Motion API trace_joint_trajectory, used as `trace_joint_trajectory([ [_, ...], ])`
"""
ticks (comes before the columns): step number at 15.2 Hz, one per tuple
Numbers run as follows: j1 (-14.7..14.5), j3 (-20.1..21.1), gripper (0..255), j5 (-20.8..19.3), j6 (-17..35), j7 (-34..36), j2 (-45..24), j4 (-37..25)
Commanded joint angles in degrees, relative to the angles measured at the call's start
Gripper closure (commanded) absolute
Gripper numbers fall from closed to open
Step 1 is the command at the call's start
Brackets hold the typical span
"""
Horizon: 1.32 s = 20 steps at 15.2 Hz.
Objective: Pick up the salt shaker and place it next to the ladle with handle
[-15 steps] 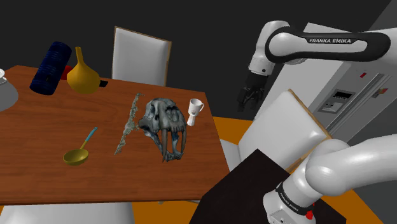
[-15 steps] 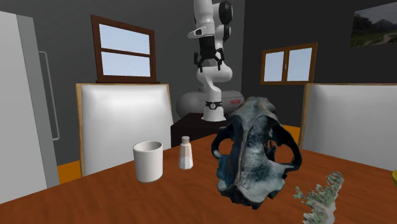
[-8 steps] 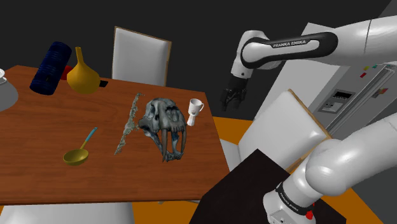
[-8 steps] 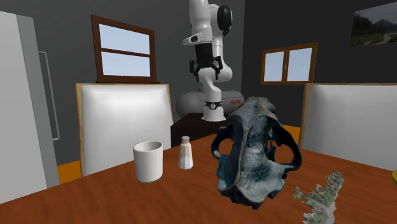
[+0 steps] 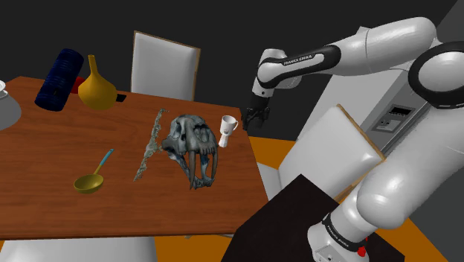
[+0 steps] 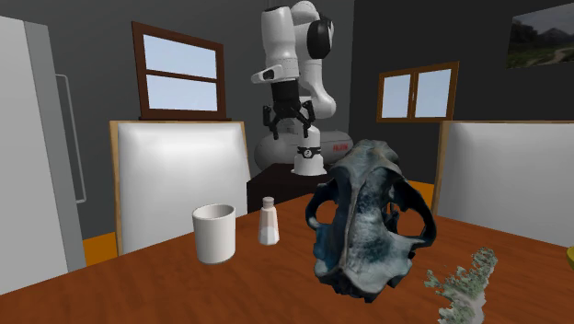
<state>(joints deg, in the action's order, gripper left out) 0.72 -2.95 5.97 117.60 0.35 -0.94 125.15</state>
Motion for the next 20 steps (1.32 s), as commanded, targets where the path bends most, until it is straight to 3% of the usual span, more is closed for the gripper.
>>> trace_joint_trajectory([
  [1,0.22,-0.21,0,0.21,1.35,-0.53,-4.58,-3.38],
  [8,0.95,-0.29,0,1.07,3.83,-1.45,-20.14,-17.06],
  [14,1.83,-0.19,0,1.5,2.96,-1.66,-34.04,-32.41],
  [20,1.74,0.0,0,1.75,5.96,-1.82,-35.88,-31.25],
])
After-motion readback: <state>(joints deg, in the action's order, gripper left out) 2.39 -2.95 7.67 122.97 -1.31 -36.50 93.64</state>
